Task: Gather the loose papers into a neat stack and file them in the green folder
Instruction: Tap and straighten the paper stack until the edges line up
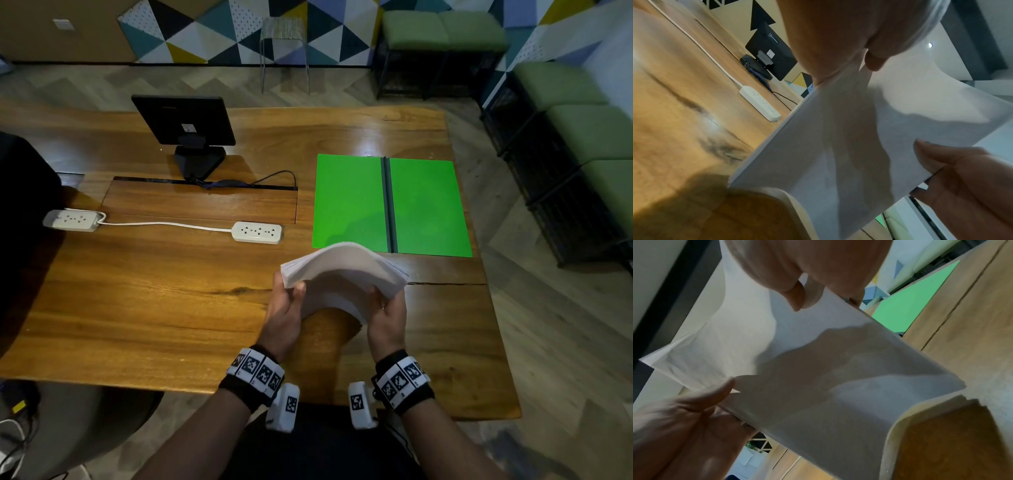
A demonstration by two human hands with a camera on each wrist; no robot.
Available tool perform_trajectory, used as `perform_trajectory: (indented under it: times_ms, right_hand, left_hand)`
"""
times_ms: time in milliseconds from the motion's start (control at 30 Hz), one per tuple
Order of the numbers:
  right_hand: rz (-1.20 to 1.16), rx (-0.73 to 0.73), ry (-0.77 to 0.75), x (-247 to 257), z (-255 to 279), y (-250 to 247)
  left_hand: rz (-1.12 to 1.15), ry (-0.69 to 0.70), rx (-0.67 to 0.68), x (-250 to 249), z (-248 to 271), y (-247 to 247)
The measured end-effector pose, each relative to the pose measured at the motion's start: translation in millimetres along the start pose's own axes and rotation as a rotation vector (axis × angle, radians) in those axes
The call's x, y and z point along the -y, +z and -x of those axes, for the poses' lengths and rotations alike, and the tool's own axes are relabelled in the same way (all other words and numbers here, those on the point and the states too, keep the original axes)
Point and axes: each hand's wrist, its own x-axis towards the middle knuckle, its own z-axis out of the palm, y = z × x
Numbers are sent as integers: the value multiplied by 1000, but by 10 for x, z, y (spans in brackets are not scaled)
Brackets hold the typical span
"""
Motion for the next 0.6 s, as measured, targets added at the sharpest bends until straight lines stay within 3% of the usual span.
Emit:
perform_trajectory:
  times_ms: [233,467,600]
  right_hand:
    - [90,4,72,-211,-36,-112]
    - [6,172,223,-236,-175,-248]
    - [-17,154,243,-300,-185,-229]
  left_hand:
    - [64,-117,-45,162,-28,0]
    - [190,-190,1,245,-185,-75]
    - [193,-239,-47,330,-292,-15]
